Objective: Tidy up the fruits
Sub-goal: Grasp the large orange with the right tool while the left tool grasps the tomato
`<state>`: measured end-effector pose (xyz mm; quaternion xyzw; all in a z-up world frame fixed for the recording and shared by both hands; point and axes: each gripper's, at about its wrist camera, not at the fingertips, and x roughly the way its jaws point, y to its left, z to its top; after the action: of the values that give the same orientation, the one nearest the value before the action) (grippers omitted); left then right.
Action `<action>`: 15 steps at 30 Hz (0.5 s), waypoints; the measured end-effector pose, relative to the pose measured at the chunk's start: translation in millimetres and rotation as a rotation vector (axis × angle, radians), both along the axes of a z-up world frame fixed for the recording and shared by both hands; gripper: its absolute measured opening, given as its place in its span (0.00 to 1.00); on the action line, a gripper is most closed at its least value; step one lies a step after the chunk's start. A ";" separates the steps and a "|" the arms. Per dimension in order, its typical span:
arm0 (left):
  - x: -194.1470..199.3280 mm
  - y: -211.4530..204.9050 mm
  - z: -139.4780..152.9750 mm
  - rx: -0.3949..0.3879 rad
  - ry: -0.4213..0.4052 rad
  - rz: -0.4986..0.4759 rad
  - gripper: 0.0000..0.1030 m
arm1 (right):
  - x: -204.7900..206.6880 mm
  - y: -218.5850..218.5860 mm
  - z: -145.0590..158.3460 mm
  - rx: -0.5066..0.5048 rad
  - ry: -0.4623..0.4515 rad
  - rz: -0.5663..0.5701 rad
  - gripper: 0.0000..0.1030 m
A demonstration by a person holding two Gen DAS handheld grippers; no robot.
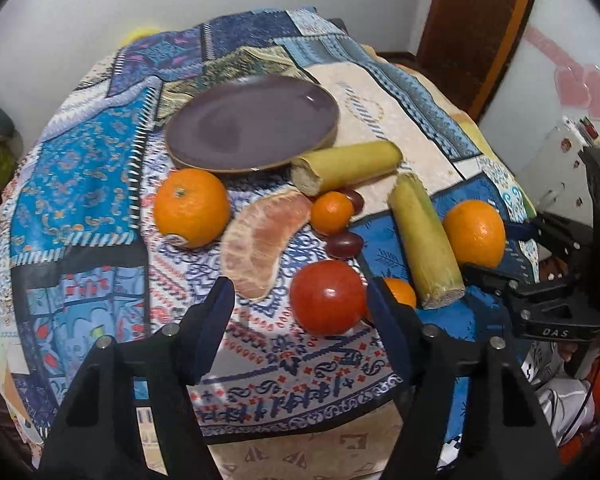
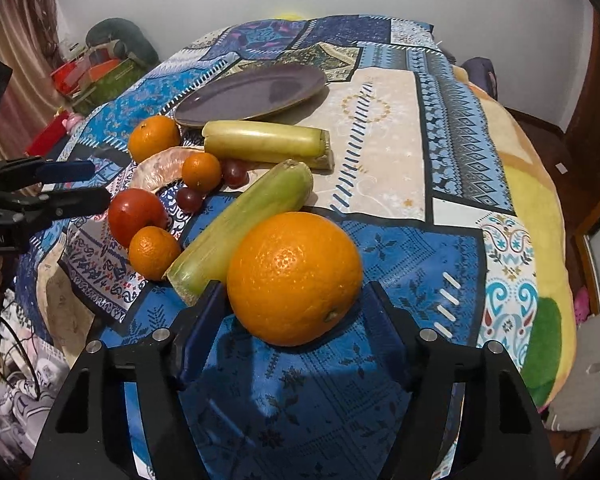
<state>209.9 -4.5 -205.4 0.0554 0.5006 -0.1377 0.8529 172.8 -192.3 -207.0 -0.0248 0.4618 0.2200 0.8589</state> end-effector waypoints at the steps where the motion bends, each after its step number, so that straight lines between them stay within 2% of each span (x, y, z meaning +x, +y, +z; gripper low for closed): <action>1: 1.1 -2.4 -2.6 0.003 0.010 -0.008 0.60 | 0.7 0.7 0.2 -0.005 -0.005 0.007 0.63; 2: 2.2 -4.7 -4.8 0.007 0.019 -0.015 0.55 | 1.2 1.8 0.9 -0.008 -0.009 0.013 0.63; 6: 6.0 -10.4 -9.7 -0.022 0.032 -0.041 0.49 | 5.8 1.1 1.3 0.003 -0.017 0.022 0.63; 15: 20.0 -13.2 -20.2 -0.102 0.076 -0.019 0.49 | 5.3 -2.8 0.6 0.035 -0.012 0.010 0.62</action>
<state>229.9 -17.7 -225.6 0.0114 0.5245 -0.1728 0.8336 178.1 -195.1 -206.4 -0.0134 0.4525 0.2322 0.8609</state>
